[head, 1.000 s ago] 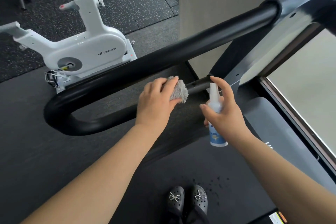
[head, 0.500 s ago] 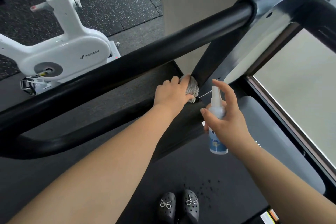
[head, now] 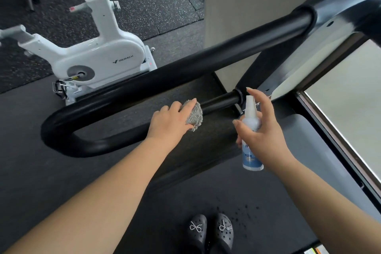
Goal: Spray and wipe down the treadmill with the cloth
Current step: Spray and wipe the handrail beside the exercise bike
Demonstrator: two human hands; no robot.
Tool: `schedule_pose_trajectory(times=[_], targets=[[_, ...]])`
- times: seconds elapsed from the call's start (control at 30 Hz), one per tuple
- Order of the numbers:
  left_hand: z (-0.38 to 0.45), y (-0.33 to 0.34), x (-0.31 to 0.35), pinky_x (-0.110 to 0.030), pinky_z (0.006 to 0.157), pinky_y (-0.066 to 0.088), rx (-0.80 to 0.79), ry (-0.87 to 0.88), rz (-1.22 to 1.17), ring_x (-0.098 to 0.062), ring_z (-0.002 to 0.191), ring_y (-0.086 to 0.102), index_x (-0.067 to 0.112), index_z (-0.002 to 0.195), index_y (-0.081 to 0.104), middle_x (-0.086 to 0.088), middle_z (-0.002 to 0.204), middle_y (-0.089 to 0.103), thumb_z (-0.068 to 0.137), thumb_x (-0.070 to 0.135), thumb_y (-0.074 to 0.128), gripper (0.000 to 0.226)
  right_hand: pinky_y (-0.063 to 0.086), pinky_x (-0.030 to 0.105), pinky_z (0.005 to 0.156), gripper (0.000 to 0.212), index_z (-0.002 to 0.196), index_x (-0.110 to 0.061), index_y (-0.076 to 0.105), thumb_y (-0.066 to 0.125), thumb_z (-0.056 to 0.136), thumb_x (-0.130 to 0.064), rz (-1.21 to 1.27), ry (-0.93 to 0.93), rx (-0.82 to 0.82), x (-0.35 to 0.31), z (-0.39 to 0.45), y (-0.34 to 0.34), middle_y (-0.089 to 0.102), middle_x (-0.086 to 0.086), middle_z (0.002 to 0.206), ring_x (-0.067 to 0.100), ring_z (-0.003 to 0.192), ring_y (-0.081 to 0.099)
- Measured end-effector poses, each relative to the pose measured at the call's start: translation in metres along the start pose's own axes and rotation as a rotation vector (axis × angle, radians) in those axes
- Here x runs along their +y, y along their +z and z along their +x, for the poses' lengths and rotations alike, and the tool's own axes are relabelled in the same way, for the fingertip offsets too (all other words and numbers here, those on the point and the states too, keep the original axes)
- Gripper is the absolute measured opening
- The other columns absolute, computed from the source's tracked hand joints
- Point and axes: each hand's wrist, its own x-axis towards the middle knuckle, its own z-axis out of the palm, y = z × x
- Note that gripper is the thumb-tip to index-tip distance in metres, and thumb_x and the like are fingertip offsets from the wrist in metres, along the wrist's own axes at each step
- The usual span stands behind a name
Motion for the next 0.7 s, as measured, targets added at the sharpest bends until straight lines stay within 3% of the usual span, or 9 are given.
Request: schedule_pose_trajectory(times=[0.2, 0.4, 0.7], targets=[[-0.043, -0.004, -0.050, -0.040, 0.079, 0.046, -0.029, -0.039, 0.007, -0.026, 0.102, 0.052, 0.037, 0.150, 0.005, 0.000, 0.129, 0.047, 0.088, 0.054, 0.051, 0.079, 0.061, 0.032, 0.061, 0.067, 0.132, -0.055, 0.038, 0.063, 0.092, -0.007, 0.025, 0.004, -0.004, -0.004, -0.004, 0.007, 0.061, 0.013, 0.085, 0.033, 0.061, 0.065], [-0.074, -0.008, -0.084, -0.043, 0.070, 0.051, -0.048, -0.076, 0.044, -0.030, 0.095, 0.056, 0.034, 0.150, 0.018, -0.003, 0.124, 0.053, 0.083, 0.052, 0.059, 0.080, 0.062, 0.033, 0.062, 0.067, 0.134, -0.052, 0.037, 0.063, 0.092, -0.006, 0.021, -0.013, -0.006, -0.005, -0.003, 0.007, 0.061, 0.011, 0.083, 0.026, 0.058, 0.063], [-0.085, -0.008, -0.090, -0.046, 0.069, 0.050, -0.059, -0.131, 0.087, -0.030, 0.092, 0.058, 0.028, 0.148, 0.030, -0.005, 0.115, 0.058, 0.077, 0.051, 0.066, 0.083, 0.063, 0.035, 0.064, 0.068, 0.125, -0.060, 0.036, 0.063, 0.092, -0.007, 0.020, -0.020, -0.015, -0.008, 0.003, 0.001, 0.061, 0.011, 0.086, 0.036, 0.063, 0.065]])
